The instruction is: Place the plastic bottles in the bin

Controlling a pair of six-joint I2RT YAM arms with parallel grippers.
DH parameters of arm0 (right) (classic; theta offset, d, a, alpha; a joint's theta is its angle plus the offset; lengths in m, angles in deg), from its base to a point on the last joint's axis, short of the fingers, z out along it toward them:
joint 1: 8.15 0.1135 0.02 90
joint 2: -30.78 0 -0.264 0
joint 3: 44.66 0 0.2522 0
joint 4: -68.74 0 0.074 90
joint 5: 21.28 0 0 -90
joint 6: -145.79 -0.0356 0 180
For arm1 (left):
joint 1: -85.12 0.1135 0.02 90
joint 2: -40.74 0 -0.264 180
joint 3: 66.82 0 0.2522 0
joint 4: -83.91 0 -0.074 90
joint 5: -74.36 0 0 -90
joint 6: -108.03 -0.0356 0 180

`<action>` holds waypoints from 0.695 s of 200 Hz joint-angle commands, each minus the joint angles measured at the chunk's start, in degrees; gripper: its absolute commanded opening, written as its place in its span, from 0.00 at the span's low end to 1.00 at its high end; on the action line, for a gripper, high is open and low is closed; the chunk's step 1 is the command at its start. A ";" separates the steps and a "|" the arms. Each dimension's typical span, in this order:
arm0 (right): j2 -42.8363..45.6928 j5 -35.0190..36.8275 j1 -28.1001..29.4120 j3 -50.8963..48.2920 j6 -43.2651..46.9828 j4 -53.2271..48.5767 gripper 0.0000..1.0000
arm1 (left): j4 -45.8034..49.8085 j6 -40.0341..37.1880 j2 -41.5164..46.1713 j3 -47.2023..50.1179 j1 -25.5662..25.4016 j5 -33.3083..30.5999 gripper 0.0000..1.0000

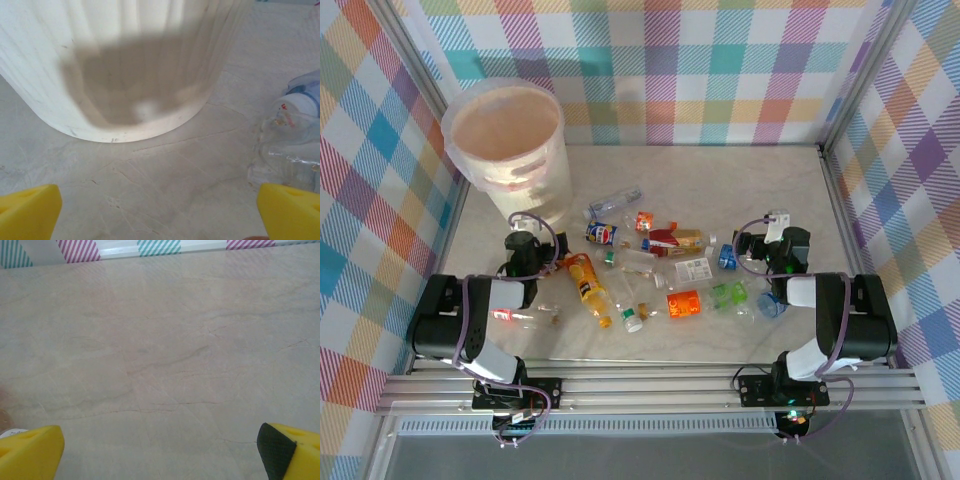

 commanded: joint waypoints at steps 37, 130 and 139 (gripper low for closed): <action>5.45 2.28 0.11 4.37 -0.65 -10.51 1.00 | 10.42 1.48 12.59 -1.32 0.65 -2.30 1.00; 17.15 8.06 0.10 10.19 -6.09 -30.34 1.00 | 62.78 36.48 48.60 -8.37 0.56 -17.37 1.00; 17.39 7.77 0.12 11.21 -6.49 -32.27 1.00 | 70.06 42.20 50.87 -9.79 0.64 -18.98 1.00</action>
